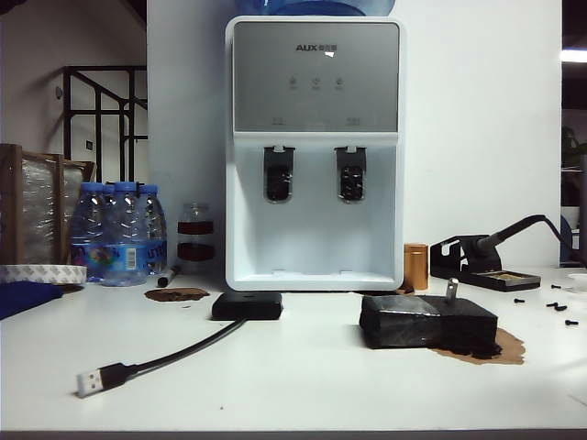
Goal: Take the USB flash drive out of the black sponge and insert it into the slot on top of the black USB adpator box.
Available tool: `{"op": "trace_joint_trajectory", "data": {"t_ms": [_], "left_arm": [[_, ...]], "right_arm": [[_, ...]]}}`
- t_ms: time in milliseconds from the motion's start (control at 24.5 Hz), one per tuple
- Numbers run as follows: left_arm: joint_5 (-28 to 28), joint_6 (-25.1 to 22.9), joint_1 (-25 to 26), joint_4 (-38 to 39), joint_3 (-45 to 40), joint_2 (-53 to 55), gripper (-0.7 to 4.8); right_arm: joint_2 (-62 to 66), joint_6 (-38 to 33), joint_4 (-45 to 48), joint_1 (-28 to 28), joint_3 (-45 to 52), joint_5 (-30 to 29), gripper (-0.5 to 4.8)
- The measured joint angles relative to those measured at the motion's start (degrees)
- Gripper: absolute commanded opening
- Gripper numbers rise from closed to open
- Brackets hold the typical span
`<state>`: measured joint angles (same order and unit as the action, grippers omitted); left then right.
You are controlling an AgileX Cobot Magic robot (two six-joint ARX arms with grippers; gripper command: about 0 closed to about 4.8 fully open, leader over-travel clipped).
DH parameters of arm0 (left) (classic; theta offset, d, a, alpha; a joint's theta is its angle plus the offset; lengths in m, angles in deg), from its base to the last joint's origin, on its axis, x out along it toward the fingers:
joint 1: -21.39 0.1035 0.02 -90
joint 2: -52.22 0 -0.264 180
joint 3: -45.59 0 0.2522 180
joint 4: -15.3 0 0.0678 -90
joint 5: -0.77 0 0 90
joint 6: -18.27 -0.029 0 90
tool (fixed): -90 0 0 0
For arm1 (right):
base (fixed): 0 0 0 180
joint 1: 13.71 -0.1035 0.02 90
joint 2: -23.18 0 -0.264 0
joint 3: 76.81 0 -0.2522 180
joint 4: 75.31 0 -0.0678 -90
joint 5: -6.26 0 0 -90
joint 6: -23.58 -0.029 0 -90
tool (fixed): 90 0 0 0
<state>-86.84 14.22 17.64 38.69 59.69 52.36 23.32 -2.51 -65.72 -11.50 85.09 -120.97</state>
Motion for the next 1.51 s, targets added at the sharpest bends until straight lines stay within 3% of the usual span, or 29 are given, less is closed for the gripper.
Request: {"op": "trace_joint_trajectory", "data": {"t_ms": [285, 367, 489, 530, 652, 692, 774, 978, 1018, 1059, 1100, 1222, 1304, 1426, 1507], "left_arm": [[5.4, 0.0, 0.0, -0.9, 0.0, 0.0, -0.04], [6.3, 0.0, 0.0, -2.1, 0.0, 0.0, -0.04], [6.4, 0.0, 0.0, -5.2, 0.0, 0.0, -0.04], [6.4, 0.0, 0.0, -6.8, 0.0, 0.0, -0.04], [6.4, 0.0, 0.0, -13.9, 0.0, 0.0, -0.04], [6.5, 0.3, 0.0, -17.6, 0.6, 0.0, -0.04], [6.6, 3.4, 0.0, -18.1, 5.4, 0.3, -0.04], [14.7, 10.2, 0.1, -19.8, 15.3, 3.5, -0.04], [17.2, 10.7, 0.1, -20.2, 16.9, 4.7, -0.04], [22.2, 11.3, 0.1, -22.2, 20.1, 8.0, -0.04], [26.3, 11.7, 0.1, -23.3, 23.0, 11.7, -0.04], [31.2, 11.8, 0.1, -24.5, 28.2, 19.5, -0.04], [34.7, 11.9, 0.1, -26.2, 30.0, 24.2, -0.04], [38.4, 12.1, -0.2, -30.6, 30.3, 32.7, -0.04], [38.7, 12.1, -1.5, -33.1, 30.3, 39.4, -0.04]], "right_arm": [[0.0, 4.2, -5.1, 0.0, -2.4, 1.1, 0.41], [0.0, 5.1, -7.9, 0.0, -4.0, 1.3, 0.82], [0.0, 6.1, -14.8, 0.0, -8.6, 4.4, 2.15], [0.0, 6.9, -17.3, 0.0, -10.3, 5.7, 2.2], [0.5, 14.7, -27.2, 0.0, -16.7, 8.8, 2.2], [2.1, 21.7, -31.2, 0.0, -20.7, 9.9, 2.2], [5.1, 24.8, -34.6, 0.0, -22.9, 14.1, 2.2], [12.5, 28.5, -31.0, 0.0, -23.8, 19.0, 2.21], [14.7, 28.7, -30.4, 0.0, -25.0, 19.2, 2.69], [20.0, 28.8, -30.4, 0.0, -28.9, 19.2, 3.83], [25.8, 28.9, -30.1, -0.1, -34.7, 17.2, 4.14], [31.7, 26.4, -25.3, -0.3, -40.7, 8.7, 3.66], [34.8, 21.5, -15.9, -0.8, -41.1, 3.3, 3.44], [37.4, 17.6, -8.4, -3.6, -38.9, 3.3, 3.37], [37.6, 18.7, -7.4, -8.1, -36.0, 7.7, 3.39]]}}
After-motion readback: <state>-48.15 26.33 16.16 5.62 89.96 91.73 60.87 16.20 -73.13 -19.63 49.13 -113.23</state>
